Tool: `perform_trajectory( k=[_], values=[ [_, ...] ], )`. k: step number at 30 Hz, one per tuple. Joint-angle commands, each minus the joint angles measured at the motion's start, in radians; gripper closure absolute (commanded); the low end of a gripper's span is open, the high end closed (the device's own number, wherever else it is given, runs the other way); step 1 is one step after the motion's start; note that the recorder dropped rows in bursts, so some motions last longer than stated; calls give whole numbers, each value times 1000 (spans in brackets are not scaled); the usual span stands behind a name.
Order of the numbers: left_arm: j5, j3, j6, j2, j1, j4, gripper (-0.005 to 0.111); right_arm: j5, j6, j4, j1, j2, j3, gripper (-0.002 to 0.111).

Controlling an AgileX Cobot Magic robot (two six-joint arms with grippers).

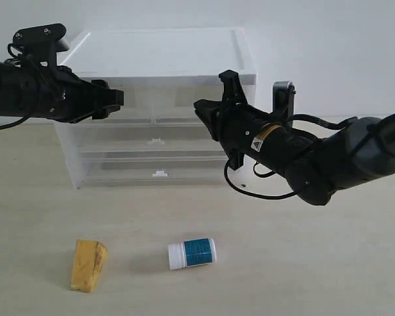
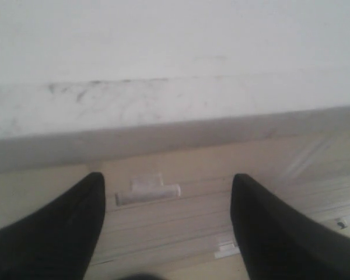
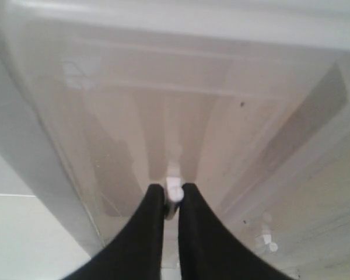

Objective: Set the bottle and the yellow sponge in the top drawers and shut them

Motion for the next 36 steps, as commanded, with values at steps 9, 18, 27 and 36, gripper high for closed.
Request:
perform_trajectory(
  k=[9,18,27,36],
  values=[
    [-63,-19,19,1,1,4,47,-87,-51,-2,56,0,-2,108],
    [-63,-19,25,1,1,4,47,-153,-121,83,62,-39,107,108],
    [-63,-19,25,1,1,4,47,-254,-138,71,62,-92,224,108],
    [-63,-19,25,1,1,4,47,-318,-145,48,76,-121,289,108]
  ],
)
